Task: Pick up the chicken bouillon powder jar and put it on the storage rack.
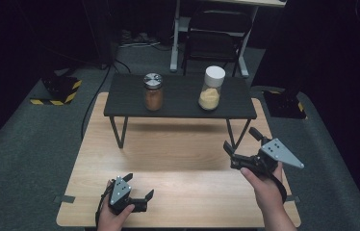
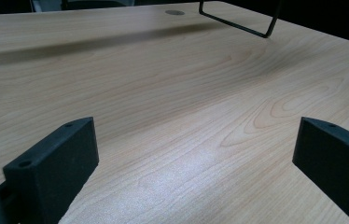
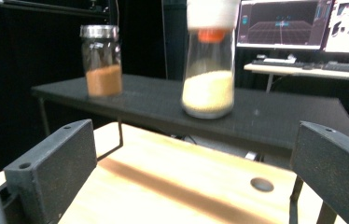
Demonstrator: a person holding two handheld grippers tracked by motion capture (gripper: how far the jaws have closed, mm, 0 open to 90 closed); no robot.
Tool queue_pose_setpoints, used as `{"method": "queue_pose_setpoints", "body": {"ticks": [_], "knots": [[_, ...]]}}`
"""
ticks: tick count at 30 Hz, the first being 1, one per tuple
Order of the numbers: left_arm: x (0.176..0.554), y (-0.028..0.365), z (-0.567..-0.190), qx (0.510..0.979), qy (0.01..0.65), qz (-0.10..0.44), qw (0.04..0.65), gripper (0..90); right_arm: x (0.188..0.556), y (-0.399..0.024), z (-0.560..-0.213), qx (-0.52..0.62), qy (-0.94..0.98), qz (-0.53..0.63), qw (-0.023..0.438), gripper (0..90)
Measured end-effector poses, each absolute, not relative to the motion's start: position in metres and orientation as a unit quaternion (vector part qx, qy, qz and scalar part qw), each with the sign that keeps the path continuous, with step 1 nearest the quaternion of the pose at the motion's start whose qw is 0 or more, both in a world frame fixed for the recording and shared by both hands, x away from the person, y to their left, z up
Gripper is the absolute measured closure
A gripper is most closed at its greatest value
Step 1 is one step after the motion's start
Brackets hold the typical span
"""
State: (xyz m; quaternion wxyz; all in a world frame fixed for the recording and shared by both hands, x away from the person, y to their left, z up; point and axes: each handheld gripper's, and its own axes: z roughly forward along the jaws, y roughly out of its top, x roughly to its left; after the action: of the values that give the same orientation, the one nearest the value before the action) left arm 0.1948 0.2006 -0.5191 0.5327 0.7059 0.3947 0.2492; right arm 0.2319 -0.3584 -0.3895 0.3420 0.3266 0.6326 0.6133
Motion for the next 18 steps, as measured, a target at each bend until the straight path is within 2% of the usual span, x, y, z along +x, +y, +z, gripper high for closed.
{"method": "queue_pose_setpoints", "body": {"ticks": [18], "knots": [[0.194,0.199,-0.519,0.71,0.387,0.252,0.532,0.4,0.193,-0.378,-0.47,0.353,0.66,0.58,0.32,0.0]]}}
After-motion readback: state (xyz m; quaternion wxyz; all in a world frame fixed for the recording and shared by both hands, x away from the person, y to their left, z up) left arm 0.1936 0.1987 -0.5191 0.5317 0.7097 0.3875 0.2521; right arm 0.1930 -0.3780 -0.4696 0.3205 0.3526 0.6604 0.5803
